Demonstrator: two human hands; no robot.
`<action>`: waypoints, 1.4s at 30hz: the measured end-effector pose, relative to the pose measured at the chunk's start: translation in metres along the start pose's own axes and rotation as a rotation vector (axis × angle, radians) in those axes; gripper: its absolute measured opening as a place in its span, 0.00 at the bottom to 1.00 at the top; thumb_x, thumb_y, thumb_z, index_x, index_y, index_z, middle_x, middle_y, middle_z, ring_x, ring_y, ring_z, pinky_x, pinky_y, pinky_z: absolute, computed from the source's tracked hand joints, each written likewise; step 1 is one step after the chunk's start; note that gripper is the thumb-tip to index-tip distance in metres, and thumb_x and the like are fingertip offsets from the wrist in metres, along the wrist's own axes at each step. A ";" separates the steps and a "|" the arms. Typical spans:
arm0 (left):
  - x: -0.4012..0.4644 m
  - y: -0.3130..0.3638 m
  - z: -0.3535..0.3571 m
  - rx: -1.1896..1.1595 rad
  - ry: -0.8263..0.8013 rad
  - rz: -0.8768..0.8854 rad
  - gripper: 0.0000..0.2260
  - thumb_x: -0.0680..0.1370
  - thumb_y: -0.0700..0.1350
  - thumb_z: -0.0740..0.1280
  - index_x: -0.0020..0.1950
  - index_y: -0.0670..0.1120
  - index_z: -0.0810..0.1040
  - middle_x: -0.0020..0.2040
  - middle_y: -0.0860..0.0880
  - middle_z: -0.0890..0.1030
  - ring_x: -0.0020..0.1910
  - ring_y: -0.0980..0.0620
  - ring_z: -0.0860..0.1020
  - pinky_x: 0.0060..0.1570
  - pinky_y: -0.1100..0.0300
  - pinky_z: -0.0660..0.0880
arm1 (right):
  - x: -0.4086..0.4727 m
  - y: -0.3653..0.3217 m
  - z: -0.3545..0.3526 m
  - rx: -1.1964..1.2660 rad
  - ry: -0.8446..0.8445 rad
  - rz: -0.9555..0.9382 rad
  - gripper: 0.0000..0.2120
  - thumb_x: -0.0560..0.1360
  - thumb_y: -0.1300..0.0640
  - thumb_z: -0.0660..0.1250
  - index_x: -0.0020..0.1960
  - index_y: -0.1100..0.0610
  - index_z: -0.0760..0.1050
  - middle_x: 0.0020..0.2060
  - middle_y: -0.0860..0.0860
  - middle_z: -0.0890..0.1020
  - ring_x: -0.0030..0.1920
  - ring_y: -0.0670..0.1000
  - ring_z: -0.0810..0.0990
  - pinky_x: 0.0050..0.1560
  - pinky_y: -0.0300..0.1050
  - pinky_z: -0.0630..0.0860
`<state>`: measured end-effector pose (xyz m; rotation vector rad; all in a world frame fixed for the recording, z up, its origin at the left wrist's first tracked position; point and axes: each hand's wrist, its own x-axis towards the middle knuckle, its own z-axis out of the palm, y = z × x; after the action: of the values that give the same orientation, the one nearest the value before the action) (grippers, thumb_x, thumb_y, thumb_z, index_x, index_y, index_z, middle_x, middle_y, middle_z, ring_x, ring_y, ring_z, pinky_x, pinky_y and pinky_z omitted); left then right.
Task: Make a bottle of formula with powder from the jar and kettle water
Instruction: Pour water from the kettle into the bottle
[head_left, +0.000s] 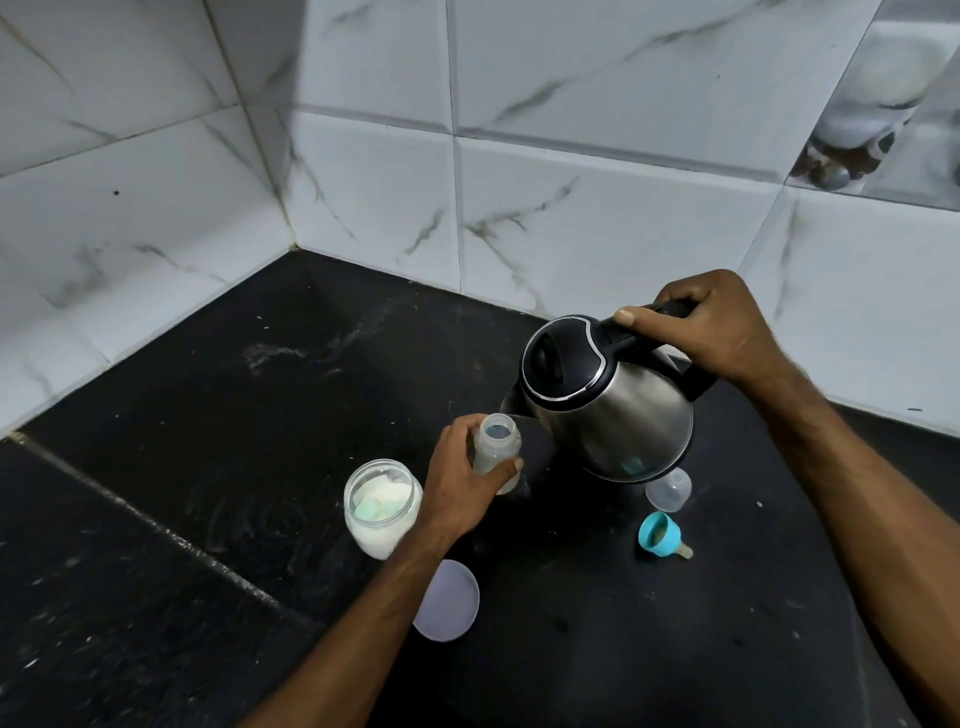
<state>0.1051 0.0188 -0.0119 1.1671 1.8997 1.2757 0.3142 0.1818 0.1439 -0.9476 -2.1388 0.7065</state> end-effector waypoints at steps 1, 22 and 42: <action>0.000 0.000 0.000 -0.001 -0.002 -0.004 0.25 0.70 0.46 0.77 0.64 0.51 0.71 0.62 0.51 0.75 0.60 0.51 0.76 0.63 0.49 0.74 | 0.000 0.000 -0.001 -0.008 -0.001 -0.001 0.46 0.59 0.23 0.69 0.32 0.71 0.72 0.26 0.68 0.68 0.29 0.53 0.63 0.32 0.47 0.59; 0.002 -0.007 0.006 0.030 -0.036 0.003 0.26 0.69 0.47 0.77 0.63 0.52 0.71 0.62 0.52 0.75 0.60 0.53 0.75 0.63 0.51 0.74 | 0.001 -0.009 -0.006 -0.174 -0.001 -0.008 0.46 0.57 0.20 0.67 0.30 0.68 0.69 0.26 0.66 0.67 0.29 0.51 0.62 0.31 0.48 0.61; 0.002 -0.007 0.010 0.012 -0.042 0.031 0.25 0.68 0.47 0.78 0.62 0.53 0.72 0.60 0.53 0.76 0.58 0.54 0.76 0.61 0.54 0.75 | 0.001 -0.016 -0.006 -0.265 -0.032 -0.034 0.43 0.55 0.18 0.65 0.27 0.63 0.69 0.24 0.60 0.68 0.27 0.49 0.62 0.31 0.46 0.61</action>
<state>0.1100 0.0241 -0.0221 1.2245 1.8684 1.2476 0.3111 0.1745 0.1593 -1.0394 -2.3099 0.4297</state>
